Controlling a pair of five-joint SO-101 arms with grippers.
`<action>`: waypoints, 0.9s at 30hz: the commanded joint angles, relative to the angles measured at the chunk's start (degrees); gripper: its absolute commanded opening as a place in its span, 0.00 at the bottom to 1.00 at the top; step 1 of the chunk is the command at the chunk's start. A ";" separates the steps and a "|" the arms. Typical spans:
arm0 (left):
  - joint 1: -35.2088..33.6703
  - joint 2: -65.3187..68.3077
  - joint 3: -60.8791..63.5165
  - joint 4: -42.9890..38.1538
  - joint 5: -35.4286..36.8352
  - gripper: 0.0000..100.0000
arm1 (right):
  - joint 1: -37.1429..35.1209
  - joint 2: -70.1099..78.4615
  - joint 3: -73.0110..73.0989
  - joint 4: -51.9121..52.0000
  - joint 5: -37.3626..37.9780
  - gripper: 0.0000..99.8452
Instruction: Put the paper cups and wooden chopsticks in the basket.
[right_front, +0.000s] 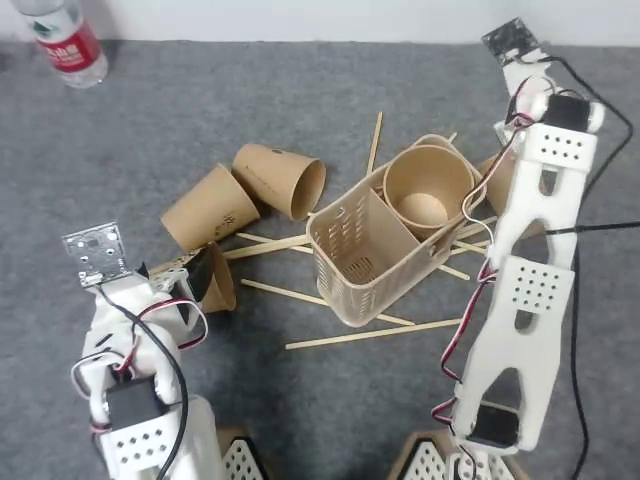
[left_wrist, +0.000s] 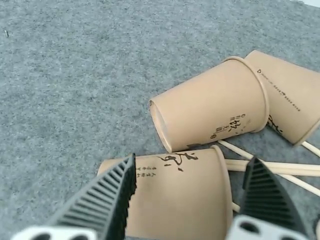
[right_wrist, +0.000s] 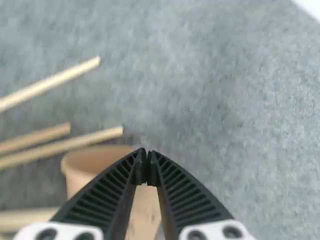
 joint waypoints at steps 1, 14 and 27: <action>-0.44 -0.44 -0.66 -1.23 0.00 0.33 | 1.80 -1.36 -5.10 8.31 7.30 0.01; -0.26 -0.44 -0.66 -1.23 0.00 0.33 | 14.55 -6.37 -5.80 12.88 13.01 0.01; -0.35 -0.44 -0.66 -1.14 0.09 0.33 | 20.09 -29.23 29.27 9.71 20.57 0.01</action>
